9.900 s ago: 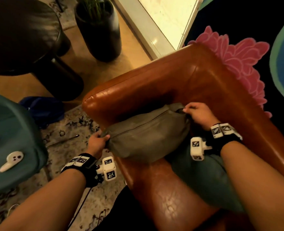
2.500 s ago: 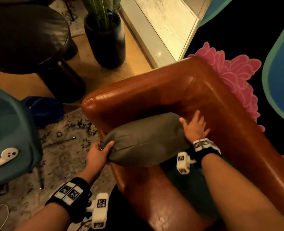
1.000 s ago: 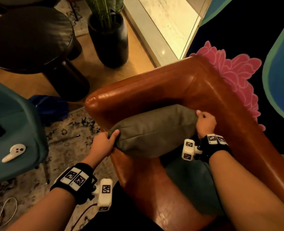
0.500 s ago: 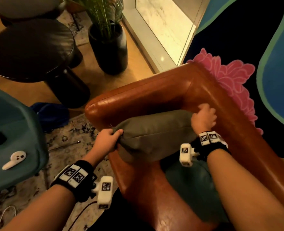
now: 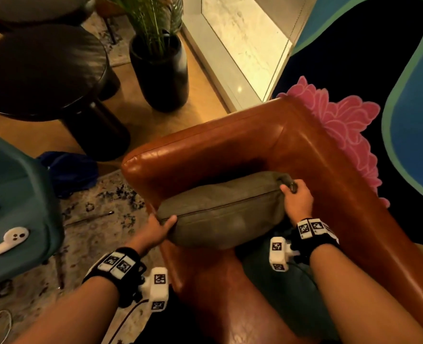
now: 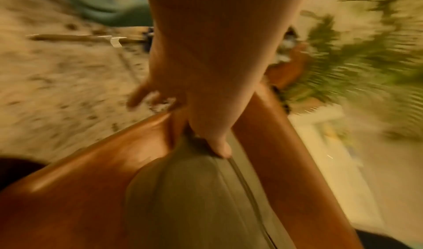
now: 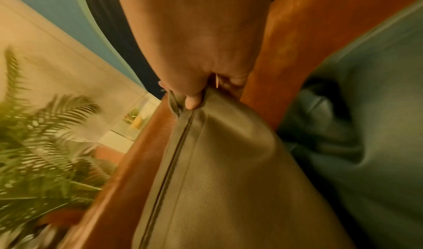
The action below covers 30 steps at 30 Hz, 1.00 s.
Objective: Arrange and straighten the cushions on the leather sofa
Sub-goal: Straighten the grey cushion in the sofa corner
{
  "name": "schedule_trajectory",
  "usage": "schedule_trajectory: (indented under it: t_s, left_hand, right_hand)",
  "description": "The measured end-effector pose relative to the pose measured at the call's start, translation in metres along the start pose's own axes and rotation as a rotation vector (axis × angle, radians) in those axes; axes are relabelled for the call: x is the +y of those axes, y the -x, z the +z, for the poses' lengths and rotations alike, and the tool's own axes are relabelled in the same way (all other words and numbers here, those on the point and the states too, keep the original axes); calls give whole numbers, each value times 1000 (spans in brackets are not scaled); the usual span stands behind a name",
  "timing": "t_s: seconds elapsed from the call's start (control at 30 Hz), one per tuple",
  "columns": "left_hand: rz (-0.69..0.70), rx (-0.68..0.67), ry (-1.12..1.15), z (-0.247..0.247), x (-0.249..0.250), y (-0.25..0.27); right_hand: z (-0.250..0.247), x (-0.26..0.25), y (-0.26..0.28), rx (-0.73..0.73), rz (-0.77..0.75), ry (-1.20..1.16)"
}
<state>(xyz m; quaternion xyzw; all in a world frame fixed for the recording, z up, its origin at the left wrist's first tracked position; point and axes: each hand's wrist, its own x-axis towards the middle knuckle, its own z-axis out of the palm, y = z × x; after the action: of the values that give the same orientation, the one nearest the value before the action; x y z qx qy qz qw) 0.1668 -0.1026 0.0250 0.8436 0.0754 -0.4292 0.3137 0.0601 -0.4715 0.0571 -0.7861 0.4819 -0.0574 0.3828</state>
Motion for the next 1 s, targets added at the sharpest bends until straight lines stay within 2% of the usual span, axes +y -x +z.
schedule_trajectory:
  t_s: [0.03, 0.07, 0.13, 0.17, 0.23, 0.33, 0.43, 0.5, 0.57, 0.63, 0.67, 0.7, 0.77, 0.8, 0.83, 0.87, 0.9, 0.93, 0.97, 1.0]
  left_hand:
    - [-10, -83, 195, 11, -9, 3]
    - [7, -102, 355, 18, -11, 6]
    - [75, 44, 523, 23, -8, 4]
    - [93, 148, 526, 22, -9, -1]
    - [129, 255, 483, 17, -6, -8]
    - [242, 289, 321, 4, -5, -7]
    - [262, 341, 334, -24, -14, -3]
    - [287, 380, 310, -40, -14, 2]
    - [310, 379, 317, -44, -1, 9]
    - [350, 365, 360, -40, 25, 13]
    - [368, 355, 373, -37, 39, 17]
    - [399, 362, 363, -34, 52, 18]
    - [479, 400, 263, -25, 80, 26]
    - [540, 391, 222, -20, 99, 35]
    - [615, 341, 202, -14, 117, 45]
    - [684, 257, 200, -10, 131, 55]
    - [738, 172, 208, -9, 136, 58]
    - [759, 148, 209, -10, 130, 53]
    - [730, 182, 202, -12, 112, 34]
    - [632, 260, 186, -16, 86, 9]
  right_hand:
    - [-1, 7, -5, 14, 20, 14]
    - [-2, 8, -9, 17, 24, 17]
    - [-5, 7, -17, 13, 5, 28]
    - [-6, 4, -20, 27, -16, 49]
    - [-1, -5, -20, 78, -61, 96]
    - [5, -15, -14, 99, -201, 123]
    - [-17, -16, -28, 63, -254, 73]
    - [-29, -13, -39, 30, -208, 108]
    - [-18, -15, -44, 33, -55, 166]
    - [0, -34, -26, 56, 132, 257]
    - [7, -47, -10, 47, 112, 308]
    - [14, -62, 9, -19, -44, 359]
    - [33, -93, 60, -347, -489, 397]
    - [44, -103, 87, -504, -642, 424]
    - [52, -110, 107, -569, -725, 436]
    - [59, -114, 117, -519, -756, 377]
    - [60, -117, 117, -390, -715, 261]
    - [58, -119, 112, -244, -635, 143]
    - [52, -117, 101, -123, -526, 44]
    - [43, -113, 88, -45, -433, -35]
